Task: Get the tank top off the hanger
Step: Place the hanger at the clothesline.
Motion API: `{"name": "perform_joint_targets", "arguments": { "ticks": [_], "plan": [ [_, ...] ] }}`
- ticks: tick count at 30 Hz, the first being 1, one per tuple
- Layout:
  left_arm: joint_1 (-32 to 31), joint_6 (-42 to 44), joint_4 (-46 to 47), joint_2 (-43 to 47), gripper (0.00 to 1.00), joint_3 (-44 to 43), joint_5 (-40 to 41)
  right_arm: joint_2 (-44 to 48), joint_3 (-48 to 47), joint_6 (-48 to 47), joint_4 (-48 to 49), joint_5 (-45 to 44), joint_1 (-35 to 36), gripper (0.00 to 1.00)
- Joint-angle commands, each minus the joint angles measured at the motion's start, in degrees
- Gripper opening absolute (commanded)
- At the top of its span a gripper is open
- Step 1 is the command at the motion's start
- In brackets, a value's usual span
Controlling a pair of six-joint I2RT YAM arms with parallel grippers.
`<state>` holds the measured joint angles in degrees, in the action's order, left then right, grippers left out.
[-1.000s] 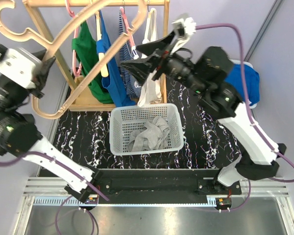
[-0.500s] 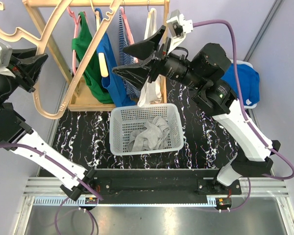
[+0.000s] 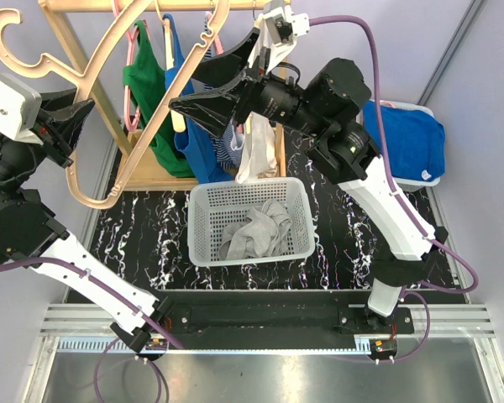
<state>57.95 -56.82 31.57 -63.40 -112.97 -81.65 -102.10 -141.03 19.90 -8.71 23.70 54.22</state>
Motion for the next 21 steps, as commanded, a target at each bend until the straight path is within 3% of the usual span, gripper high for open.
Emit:
{"name": "perform_joint_targets", "arguments": {
  "ticks": [1, 11, 15, 16, 21],
  "plan": [
    [-0.3, 0.83, -0.02, 0.99, 0.0, 1.34, 2.11, -0.46, -3.02, 1.54, 1.85, 1.52, 0.1, 0.98],
    [-0.47, 3.12, -0.72, 3.02, 0.0, 4.25, 1.31, -3.01, -7.33, 3.56, 2.03, 3.89, 0.1, 0.7],
    [-0.56, 3.03, -0.81, 2.84, 0.0, 3.81, 1.66, -2.57, -7.15, 3.48, 2.03, 3.81, 0.1, 0.43],
    [-0.65, 2.94, -0.81, 2.84, 0.01, 3.72, 1.67, -2.57, -7.15, 3.65, 2.03, 3.63, 0.01, 0.29],
    [-0.74, 2.59, -0.81, 2.84, 0.06, 3.72, 2.19, -2.22, -7.41, 3.57, 2.21, 2.67, 0.01, 0.11]
  ]
}}
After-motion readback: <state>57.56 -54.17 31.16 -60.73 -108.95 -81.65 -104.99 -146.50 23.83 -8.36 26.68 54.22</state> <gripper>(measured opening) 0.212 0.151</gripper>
